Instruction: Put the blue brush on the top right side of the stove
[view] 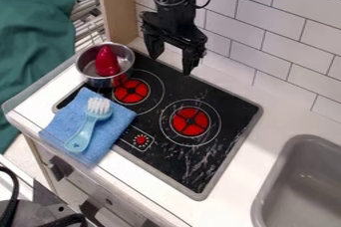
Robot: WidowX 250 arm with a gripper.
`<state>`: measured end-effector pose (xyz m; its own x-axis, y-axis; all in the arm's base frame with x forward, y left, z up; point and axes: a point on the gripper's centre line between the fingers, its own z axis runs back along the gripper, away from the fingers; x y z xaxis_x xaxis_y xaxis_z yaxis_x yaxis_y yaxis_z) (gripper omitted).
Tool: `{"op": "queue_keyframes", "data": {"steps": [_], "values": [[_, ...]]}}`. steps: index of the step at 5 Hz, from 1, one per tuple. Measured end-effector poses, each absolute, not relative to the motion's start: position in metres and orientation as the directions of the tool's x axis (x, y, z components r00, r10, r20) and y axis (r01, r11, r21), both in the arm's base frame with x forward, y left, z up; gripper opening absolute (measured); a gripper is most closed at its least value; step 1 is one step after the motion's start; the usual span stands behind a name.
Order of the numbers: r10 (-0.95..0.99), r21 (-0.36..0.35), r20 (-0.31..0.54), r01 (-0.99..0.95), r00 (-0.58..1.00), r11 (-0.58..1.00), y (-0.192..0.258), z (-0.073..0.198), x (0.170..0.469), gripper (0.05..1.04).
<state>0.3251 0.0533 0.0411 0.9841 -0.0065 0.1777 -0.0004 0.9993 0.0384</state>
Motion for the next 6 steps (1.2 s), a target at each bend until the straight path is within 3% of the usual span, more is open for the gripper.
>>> {"op": "queue_keyframes", "data": {"steps": [1, 2, 4, 5, 6], "values": [[0.002, 0.027, 0.14, -0.006, 0.99, 1.0, 0.053, 0.029, 0.318, 0.999], [0.057, 0.005, 0.131, -0.059, 0.99, 0.998, 0.06, 0.018, 0.293, 0.999], [0.231, -0.003, 0.169, -0.234, 0.958, 0.972, 0.103, 0.021, 0.221, 0.999], [0.307, 0.007, 0.129, -0.31, 0.943, 0.951, 0.114, 0.016, 0.192, 0.999], [0.338, -0.007, 0.08, -0.338, 0.938, 0.941, 0.12, 0.003, 0.187, 0.999]]}}
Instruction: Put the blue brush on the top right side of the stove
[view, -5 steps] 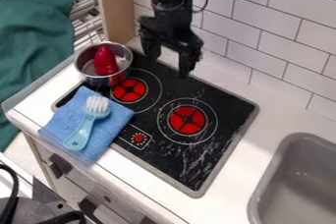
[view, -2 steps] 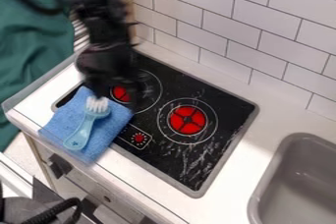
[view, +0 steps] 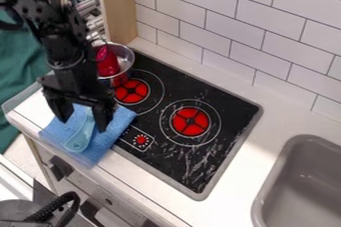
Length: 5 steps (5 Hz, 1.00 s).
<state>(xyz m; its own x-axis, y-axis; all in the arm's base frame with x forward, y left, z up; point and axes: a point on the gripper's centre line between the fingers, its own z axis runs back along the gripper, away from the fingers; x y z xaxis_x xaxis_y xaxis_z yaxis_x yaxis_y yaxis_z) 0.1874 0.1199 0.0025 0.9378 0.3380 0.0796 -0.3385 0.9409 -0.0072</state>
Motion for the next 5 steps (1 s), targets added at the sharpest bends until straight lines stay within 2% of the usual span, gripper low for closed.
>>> {"op": "queue_keyframes", "data": {"steps": [1, 5], "values": [[0.348, -0.026, 0.079, -0.347, 0.934, 0.937, 0.122, -0.006, 0.196, 0.999], [0.363, -0.022, 0.077, -0.363, 0.929, 0.932, 0.139, -0.023, 0.232, 0.999]]}}
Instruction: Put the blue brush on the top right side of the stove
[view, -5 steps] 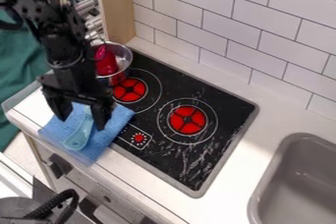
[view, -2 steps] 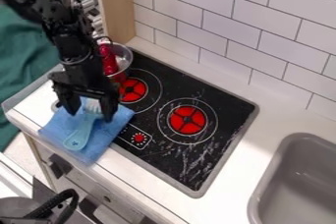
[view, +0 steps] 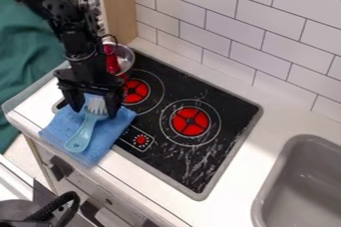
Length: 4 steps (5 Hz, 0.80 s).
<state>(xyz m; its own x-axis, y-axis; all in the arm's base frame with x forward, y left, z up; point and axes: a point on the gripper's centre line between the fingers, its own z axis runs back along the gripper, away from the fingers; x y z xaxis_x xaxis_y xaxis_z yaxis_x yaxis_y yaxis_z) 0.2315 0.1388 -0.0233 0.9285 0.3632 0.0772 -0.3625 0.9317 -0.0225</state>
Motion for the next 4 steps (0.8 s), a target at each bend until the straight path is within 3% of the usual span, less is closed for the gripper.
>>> {"op": "queue_keyframes", "data": {"steps": [3, 4], "values": [[0.367, -0.027, 0.04, -0.366, 0.93, 0.93, 0.1386, -0.0374, 0.2351, 0.964], [0.358, -0.029, 0.052, -0.357, 0.932, 0.934, 0.1368, -0.0373, 0.2382, 0.751]]}}
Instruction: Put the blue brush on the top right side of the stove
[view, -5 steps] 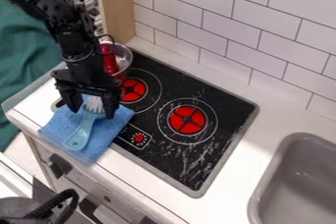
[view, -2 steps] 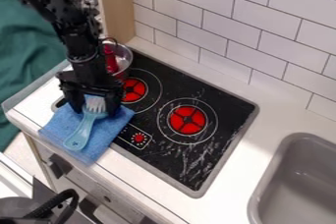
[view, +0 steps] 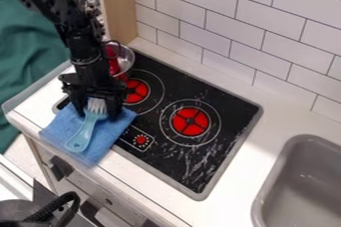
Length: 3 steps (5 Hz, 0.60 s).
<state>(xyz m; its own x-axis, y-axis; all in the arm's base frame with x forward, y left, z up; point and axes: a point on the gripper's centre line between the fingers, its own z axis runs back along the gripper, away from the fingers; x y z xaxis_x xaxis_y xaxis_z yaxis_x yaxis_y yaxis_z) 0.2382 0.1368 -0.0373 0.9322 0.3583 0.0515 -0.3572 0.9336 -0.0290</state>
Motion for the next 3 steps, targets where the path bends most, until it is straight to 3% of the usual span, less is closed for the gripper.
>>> {"op": "queue_keyframes", "data": {"steps": [2, 3], "values": [[0.327, -0.013, 0.083, -0.327, 0.941, 0.945, 0.129, -0.023, 0.246, 0.749], [0.253, 0.038, 0.136, -0.261, 0.958, 0.965, 0.108, 0.006, 0.261, 0.749]]}}
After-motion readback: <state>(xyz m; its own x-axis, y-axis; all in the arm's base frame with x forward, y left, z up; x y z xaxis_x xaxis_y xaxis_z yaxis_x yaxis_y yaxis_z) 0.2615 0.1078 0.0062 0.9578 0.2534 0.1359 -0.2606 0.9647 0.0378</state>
